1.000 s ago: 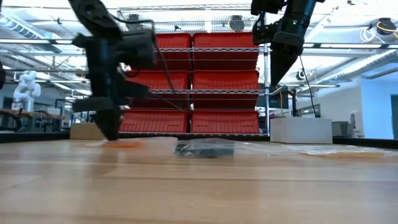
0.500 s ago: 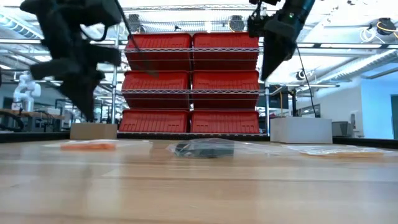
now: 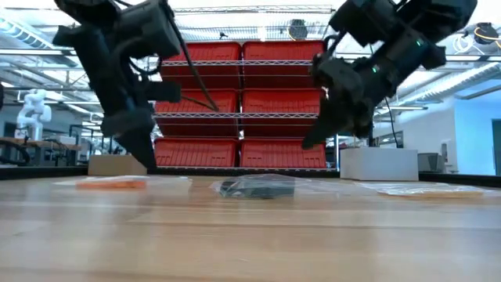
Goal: Sort rubber bands
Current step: Adjust the transparent zip bags
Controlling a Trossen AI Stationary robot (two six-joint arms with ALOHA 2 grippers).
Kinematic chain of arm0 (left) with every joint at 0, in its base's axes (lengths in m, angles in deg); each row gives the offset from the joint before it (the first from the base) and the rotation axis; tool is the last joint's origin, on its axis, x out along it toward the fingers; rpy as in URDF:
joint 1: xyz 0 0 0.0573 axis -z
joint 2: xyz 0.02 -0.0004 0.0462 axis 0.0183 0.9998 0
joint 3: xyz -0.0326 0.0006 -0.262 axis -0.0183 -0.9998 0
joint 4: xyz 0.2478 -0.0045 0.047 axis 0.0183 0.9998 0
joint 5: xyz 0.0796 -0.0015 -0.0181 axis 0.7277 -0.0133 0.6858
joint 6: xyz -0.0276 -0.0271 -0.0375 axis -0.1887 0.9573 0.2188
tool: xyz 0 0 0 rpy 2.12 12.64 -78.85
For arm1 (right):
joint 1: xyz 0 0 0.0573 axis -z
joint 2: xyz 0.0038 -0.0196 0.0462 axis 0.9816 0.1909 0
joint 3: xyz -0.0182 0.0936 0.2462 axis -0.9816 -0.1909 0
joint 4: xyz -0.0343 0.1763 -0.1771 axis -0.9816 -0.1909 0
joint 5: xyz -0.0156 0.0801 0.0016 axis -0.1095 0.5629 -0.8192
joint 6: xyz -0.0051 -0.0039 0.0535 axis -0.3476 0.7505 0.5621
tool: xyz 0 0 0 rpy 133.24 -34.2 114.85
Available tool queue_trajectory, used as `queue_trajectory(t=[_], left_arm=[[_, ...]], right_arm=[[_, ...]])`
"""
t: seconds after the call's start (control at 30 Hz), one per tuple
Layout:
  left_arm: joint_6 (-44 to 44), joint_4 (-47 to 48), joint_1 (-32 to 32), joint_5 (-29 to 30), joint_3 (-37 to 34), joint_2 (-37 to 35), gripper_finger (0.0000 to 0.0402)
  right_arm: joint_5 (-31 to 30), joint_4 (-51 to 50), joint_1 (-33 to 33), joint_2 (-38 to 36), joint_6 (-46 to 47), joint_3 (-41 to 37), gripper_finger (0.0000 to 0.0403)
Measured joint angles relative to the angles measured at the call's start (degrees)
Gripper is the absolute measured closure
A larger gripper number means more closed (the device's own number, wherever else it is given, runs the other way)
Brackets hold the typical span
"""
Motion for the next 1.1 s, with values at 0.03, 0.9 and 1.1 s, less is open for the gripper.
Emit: queue_trajectory(t=[0.03,0.9,1.1], left_arm=[[-0.6,-1.1,0.0,0.0,0.0,1.1,0.0401],[-4.8,-10.3,5.1,-2.4,0.0,5.6,0.0401],[-3.8,-10.5,5.1,-0.4,0.0,5.6,0.0401]], right_arm=[[-0.8,0.7,-0.4,1.4,0.4,0.2,0.0403],[-4.5,8.5,3.1,12.4,4.0,0.3,0.0403],[-6.7,8.4,3.1,12.4,7.5,0.3,0.0403]])
